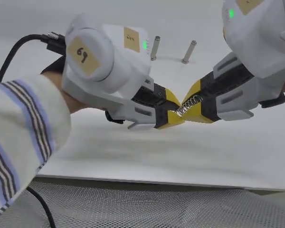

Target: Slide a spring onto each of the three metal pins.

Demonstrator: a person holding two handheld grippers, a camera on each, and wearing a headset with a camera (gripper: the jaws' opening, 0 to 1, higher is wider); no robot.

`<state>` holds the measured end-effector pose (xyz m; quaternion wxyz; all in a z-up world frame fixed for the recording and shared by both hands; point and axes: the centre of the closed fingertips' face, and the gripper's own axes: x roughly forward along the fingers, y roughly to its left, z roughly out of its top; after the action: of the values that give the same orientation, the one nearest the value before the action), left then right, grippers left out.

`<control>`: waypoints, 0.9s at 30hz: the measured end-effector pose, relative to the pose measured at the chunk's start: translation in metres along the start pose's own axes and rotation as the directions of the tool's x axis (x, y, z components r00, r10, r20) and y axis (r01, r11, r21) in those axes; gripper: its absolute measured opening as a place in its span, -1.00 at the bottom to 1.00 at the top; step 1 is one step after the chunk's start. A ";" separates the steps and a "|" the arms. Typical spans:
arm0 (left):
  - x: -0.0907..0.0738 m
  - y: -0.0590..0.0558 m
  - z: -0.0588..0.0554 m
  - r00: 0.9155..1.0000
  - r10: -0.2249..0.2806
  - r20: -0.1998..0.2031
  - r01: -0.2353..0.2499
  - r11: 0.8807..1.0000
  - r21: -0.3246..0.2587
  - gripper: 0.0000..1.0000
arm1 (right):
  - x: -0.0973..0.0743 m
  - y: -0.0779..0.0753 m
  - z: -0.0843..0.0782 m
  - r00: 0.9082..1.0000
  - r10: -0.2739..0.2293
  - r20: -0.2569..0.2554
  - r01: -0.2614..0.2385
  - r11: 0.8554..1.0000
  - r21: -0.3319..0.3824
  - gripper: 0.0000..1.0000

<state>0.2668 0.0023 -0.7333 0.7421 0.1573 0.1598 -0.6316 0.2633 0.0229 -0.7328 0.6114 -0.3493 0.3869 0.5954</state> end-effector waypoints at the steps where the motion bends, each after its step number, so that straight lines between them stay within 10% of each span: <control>1: 0.000 0.000 0.000 1.000 -0.002 0.000 0.002 1.000 -0.004 -0.95 | 0.000 0.000 0.000 1.000 0.001 0.000 -0.001 1.000 0.005 -0.83; 27: -0.014 0.002 -0.006 1.000 -0.016 0.006 0.017 0.998 -0.053 -0.68 | 0.003 -0.004 0.012 1.000 -0.023 0.005 0.023 0.999 0.048 -0.84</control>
<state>0.2660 0.0175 -0.7327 0.7411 0.1348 0.1758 -0.6337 0.2677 0.0346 -0.7298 0.6274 -0.3375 0.3952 0.5799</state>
